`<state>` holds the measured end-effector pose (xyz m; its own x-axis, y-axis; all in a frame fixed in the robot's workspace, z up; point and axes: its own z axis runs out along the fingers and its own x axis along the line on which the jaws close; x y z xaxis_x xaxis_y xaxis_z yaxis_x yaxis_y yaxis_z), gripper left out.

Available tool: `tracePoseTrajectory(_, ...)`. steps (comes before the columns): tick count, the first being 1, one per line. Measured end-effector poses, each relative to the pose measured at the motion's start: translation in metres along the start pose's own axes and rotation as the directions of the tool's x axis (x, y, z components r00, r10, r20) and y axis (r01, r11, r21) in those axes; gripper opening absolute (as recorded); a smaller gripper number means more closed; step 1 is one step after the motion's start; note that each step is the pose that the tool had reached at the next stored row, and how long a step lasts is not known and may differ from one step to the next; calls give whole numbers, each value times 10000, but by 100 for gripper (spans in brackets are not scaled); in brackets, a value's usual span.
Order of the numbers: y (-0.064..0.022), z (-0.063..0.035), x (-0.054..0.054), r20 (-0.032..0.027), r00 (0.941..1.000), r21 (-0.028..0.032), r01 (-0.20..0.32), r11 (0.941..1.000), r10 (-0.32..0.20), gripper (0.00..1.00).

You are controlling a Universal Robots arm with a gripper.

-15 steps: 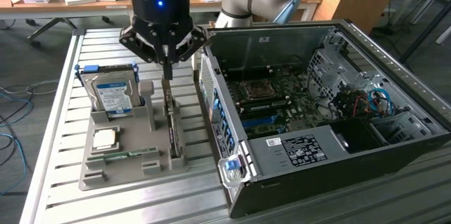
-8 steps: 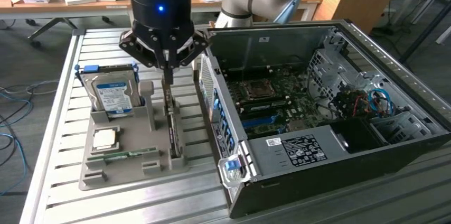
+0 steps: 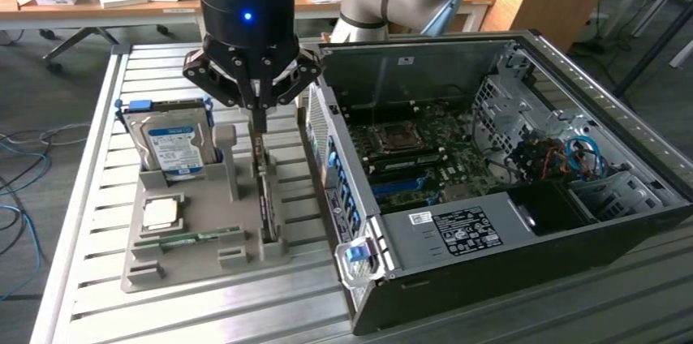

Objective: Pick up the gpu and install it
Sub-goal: 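Pick up the gpu and move the gpu toward the slot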

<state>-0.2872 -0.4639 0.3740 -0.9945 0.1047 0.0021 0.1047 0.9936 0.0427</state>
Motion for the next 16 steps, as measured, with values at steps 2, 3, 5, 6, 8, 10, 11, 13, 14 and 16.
tracePoseTrajectory(2,0,0,0,0,10000,0,0,10000,0,11)
tracePoseTrajectory(3,0,0,0,0,10000,0,0,10000,0,11)
tracePoseTrajectory(5,0,0,0,0,10000,0,0,10000,0,11)
tracePoseTrajectory(6,0,0,0,0,10000,-1,0,10000,0,11)
tracePoseTrajectory(8,0,0,0,0,10000,0,0,10000,0,11)
tracePoseTrajectory(10,0,0,0,0,10000,0,0,10000,0,11)
tracePoseTrajectory(11,0,0,0,0,10000,-1,0,10000,0,11)
tracePoseTrajectory(13,0,0,0,0,10000,0,0,10000,0,17)
tracePoseTrajectory(14,0,0,0,0,10000,0,0,10000,0,23)
tracePoseTrajectory(16,0,0,0,0,10000,0,0,10000,0,29)
